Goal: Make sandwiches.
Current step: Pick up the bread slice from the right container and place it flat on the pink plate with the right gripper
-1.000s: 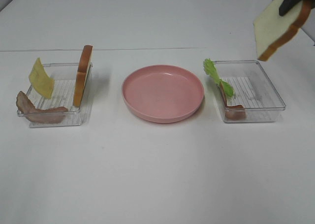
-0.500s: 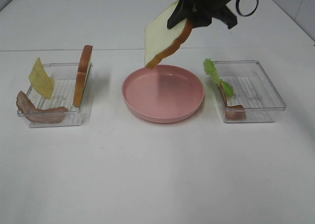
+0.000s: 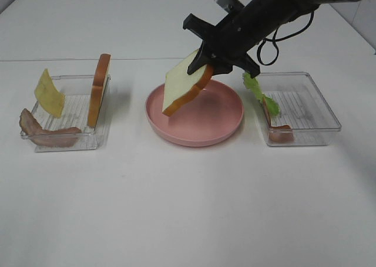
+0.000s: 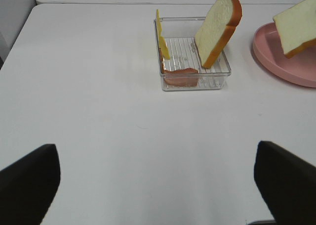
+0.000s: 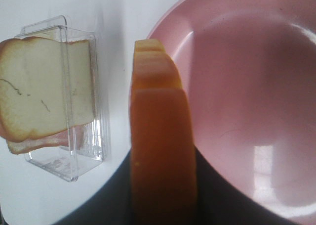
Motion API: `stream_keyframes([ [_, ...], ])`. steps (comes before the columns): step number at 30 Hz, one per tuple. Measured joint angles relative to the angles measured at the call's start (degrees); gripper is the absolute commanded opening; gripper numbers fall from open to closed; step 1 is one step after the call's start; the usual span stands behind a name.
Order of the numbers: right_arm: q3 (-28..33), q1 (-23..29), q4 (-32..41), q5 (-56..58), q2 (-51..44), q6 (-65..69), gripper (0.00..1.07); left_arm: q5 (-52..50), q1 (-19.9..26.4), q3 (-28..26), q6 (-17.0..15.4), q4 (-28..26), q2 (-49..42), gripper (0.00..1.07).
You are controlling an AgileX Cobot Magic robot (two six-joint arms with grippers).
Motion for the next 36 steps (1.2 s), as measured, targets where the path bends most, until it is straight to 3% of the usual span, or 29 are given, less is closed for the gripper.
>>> stream_keyframes([
  [17, -4.01, 0.69, 0.63, -0.80, 6.19, -0.46, 0.01, 0.00, 0.00, 0.00, 0.00, 0.00, 0.00, 1.02],
  [19, -4.01, 0.69, -0.06, -0.46, 6.19, -0.46, 0.17, 0.00, 0.00, 0.00, 0.00, 0.00, 0.00, 1.02],
  [22, -4.01, 0.69, -0.23, -0.23, 6.19, -0.46, 0.22, 0.00, 0.00, 0.00, 0.00, 0.00, 0.00, 1.02],
  [24, -4.01, 0.69, -0.34, 0.00, 6.19, -0.46, 0.36, 0.00, 0.00, 0.00, 0.00, 0.06, 0.00, 1.02],
  [25, -4.01, 0.69, -0.34, 0.00, 6.19, -0.46, 0.36, 0.00, 0.00, 0.00, 0.00, 0.06, 0.00, 1.02],
  [27, -4.01, 0.69, -0.92, 0.92, 6.19, -0.46, 0.55, 0.00, 0.00, 0.00, 0.00, 0.06, 0.00, 1.02],
  [30, -4.01, 0.69, -0.92, 0.97, 6.19, -0.46, 0.60, 0.00, 0.00, 0.00, 0.00, 0.06, 0.00, 1.02],
  [32, -4.13, 0.69, -2.01, 1.43, 6.19, -0.34, 0.74, 0.00, 0.00, 0.00, 0.00, 0.06, 0.00, 1.02],
  [36, -4.87, 0.69, -3.44, 2.35, 6.19, -0.34, 0.76, 0.00, 0.00, 0.00, 0.00, 0.11, 0.00, 1.02],
])
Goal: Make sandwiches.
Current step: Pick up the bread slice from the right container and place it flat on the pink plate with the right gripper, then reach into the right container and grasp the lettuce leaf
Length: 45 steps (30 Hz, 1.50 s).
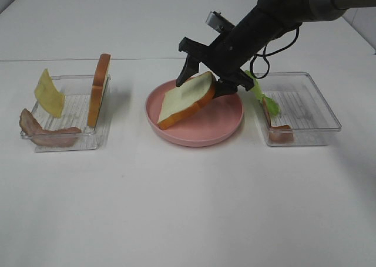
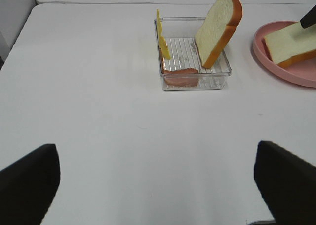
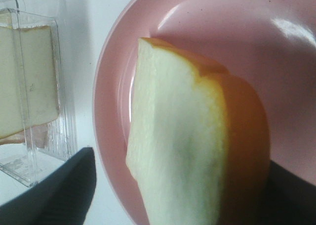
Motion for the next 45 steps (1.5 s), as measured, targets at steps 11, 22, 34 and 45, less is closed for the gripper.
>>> stream_keyframes([
  [11, -1.66, 0.00, -9.28, 2.58, -3.78, 4.07, 0.76, 0.00, 0.00, 0.00, 0.00, 0.00, 0.00, 1.02],
  [22, -1.83, 0.00, -16.67, 6.13, -9.34, 5.73, 0.76, 0.00, 0.00, 0.00, 0.00, 0.00, 0.00, 1.02],
  [34, -5.16, 0.00, -40.85, 9.17, -9.74, 12.95, 0.76, 0.00, 0.00, 0.00, 0.00, 0.29, 0.00, 1.02],
  [45, -5.79, 0.00, -41.25, 9.11, -4.41, 13.06, 0.76, 0.00, 0.00, 0.00, 0.00, 0.40, 0.00, 1.02],
])
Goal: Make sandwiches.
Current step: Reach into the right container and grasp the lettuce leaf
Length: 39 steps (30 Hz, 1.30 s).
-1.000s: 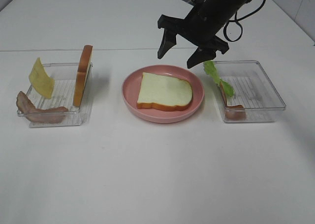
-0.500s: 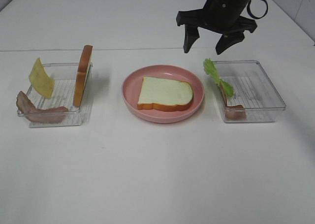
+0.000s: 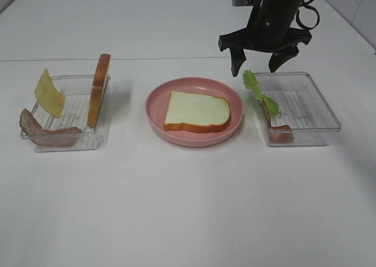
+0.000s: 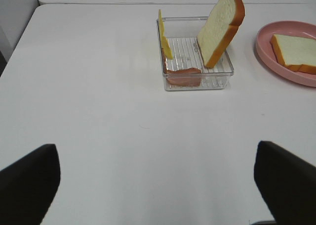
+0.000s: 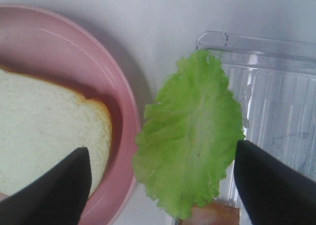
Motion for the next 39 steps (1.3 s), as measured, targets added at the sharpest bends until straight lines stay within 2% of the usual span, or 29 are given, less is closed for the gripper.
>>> stream_keyframes([
  [12, 0.00, 0.00, 0.23, -0.69, 3.95, 0.00, 0.76, 0.00, 0.00, 0.00, 0.00, 0.06, 0.00, 1.02],
  [17, 0.00, 0.00, 0.00, -0.74, 4.41, -0.06, 0.70, 0.00, 0.00, 0.00, 0.00, 0.11, 0.00, 1.02],
  [19, 0.00, 0.00, -0.11, -0.40, 4.53, -0.06, 0.61, 0.00, 0.00, 0.00, 0.00, 0.17, 0.00, 1.02],
  [21, 0.00, 0.00, -0.23, -0.34, 4.53, -0.06, 0.59, 0.00, 0.00, 0.00, 0.00, 0.17, 0.00, 1.02],
  [22, 0.00, 0.00, -0.29, -0.29, 4.53, -0.06, 0.52, 0.00, 0.00, 0.00, 0.00, 0.23, 0.00, 1.02],
  [25, 0.00, 0.00, -0.40, -0.29, 4.53, 0.00, 0.47, 0.00, 0.00, 0.00, 0.00, 0.23, 0.00, 1.02],
  [26, 0.00, 0.00, -0.46, -0.23, 4.53, 0.00, 0.35, 0.00, 0.00, 0.00, 0.00, 0.23, 0.00, 1.02],
  [27, 0.00, 0.00, -0.46, -0.17, 4.53, 0.00, 0.29, 0.00, 0.00, 0.00, 0.00, 0.23, 0.00, 1.02],
  [28, 0.00, 0.00, -0.46, -0.17, 4.53, 0.00, 0.29, 0.00, 0.00, 0.00, 0.00, 0.23, 0.00, 1.02],
  [29, 0.00, 0.00, -0.80, -0.06, 4.53, 0.06, 0.19, 0.00, 0.00, 0.00, 0.00, 0.23, 0.00, 1.02],
  [30, 0.00, -0.11, -1.49, 0.17, 4.53, 0.06, 0.15, 0.00, 0.00, 0.00, 0.00, 0.23, 0.00, 1.02],
  [31, 0.00, -0.11, -1.49, 0.17, 4.53, 0.06, 0.15, 0.00, 0.00, 0.00, 0.00, 0.23, 0.00, 1.02],
  [33, 0.00, -0.11, -2.12, 0.29, 4.53, 0.06, 0.06, 0.00, 0.00, 0.00, 0.00, 0.23, 0.00, 1.02],
  [39, 0.00, -0.11, -2.58, 0.69, 4.53, 0.06, 0.00, 0.00, 0.00, 0.00, 0.00, 0.23, 0.00, 1.02],
])
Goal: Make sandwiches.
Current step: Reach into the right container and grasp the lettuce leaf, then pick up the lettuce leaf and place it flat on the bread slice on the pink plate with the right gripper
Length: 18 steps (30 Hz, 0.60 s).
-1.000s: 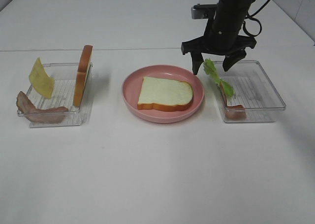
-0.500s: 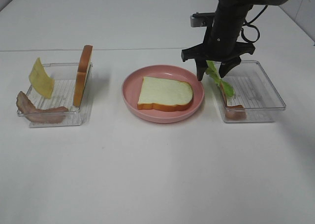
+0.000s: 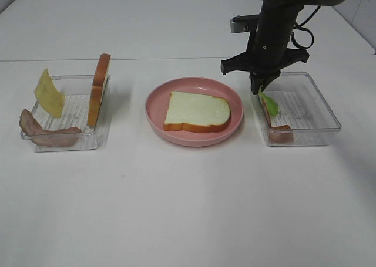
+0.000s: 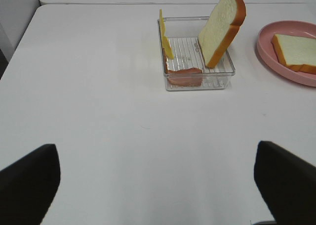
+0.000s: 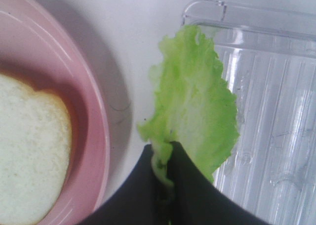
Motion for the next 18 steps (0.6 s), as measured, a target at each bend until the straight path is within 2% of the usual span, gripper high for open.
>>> stream_keyframes([
  [12, -0.23, 0.00, 1.32, 0.74, -2.58, 0.00, 0.00, 0.00, 0.00, 0.00, 0.00, 0.06, 0.00, 1.02],
  [18, -2.92, 0.00, 2.06, 1.66, -5.67, 0.00, 0.00, 0.00, 0.00, 0.00, 0.00, 0.06, 0.00, 1.02],
])
